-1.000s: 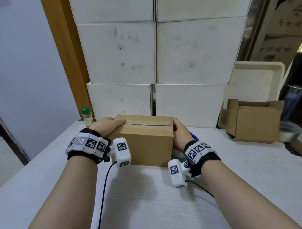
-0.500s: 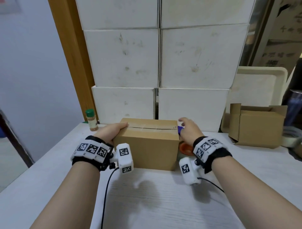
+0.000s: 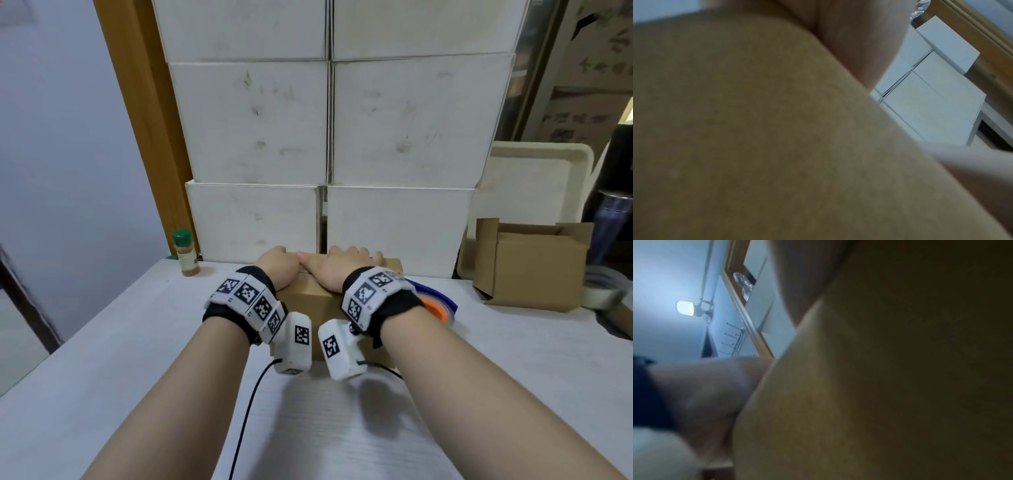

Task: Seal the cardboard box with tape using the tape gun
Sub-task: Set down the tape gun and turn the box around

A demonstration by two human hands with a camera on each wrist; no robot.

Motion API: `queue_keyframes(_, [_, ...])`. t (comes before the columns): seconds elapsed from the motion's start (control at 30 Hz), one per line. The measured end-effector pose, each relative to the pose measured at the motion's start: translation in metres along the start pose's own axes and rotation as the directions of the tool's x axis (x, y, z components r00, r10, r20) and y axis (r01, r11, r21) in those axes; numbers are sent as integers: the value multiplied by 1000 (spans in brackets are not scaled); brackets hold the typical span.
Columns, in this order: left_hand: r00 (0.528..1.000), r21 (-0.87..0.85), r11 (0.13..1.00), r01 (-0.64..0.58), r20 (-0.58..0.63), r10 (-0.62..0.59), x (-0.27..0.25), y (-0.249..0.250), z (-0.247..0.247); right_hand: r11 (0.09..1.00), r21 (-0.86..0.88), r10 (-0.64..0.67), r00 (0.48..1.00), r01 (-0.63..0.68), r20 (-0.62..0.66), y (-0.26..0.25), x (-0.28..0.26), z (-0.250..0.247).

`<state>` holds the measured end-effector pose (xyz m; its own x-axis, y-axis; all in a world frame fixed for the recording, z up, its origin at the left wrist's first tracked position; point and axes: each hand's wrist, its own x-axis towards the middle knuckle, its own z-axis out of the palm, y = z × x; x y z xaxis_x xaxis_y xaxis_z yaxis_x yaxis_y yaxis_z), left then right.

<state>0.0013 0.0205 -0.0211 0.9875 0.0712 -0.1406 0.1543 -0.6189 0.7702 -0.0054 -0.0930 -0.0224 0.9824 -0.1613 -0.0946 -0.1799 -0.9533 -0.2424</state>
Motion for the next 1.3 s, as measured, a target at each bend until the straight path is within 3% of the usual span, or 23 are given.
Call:
queue_keyframes(0.1, [999,-10,1000,-27,-32,27,3,-4,2,1000,-21,9,1000,-9,-26,1,1,5])
queue_keyframes(0.27, [994,126,988,-93,-50,100,2,-5,4,1000,-29,-1,1000,1,-19,1,1,4])
queue_keyframes(0.43, [993,170,981,-91,-53,101,1,-8,2,996,84,-3,998,8,-56,14,-4,-3])
queue_keyframes(0.57, [999,192,980,-51,3,51,0,-5,3,993,50,109,990,-105,-89,23,-5,-9])
queue_keyframes(0.67, [999,140,990,-32,-6,33,3,-8,4,965,160,214,976,-206,-35,30,-6,-9])
queue_keyframes(0.87, [998,156,986,-64,28,60,3,-10,0,967,205,162,986,-153,-27,40,-9,-18])
queue_keyframes(1.07, [993,151,982,-111,-14,114,1,-12,-2,927,356,142,989,-116,-50,57,-14,-23])
queue_keyframes(1.2, [997,93,996,-13,71,7,-2,-13,-6,844,496,202,978,-203,57,69,-17,-18])
queue_keyframes(1.3, [995,168,985,38,80,-52,0,-13,-8,844,498,186,979,-201,81,72,-18,-17])
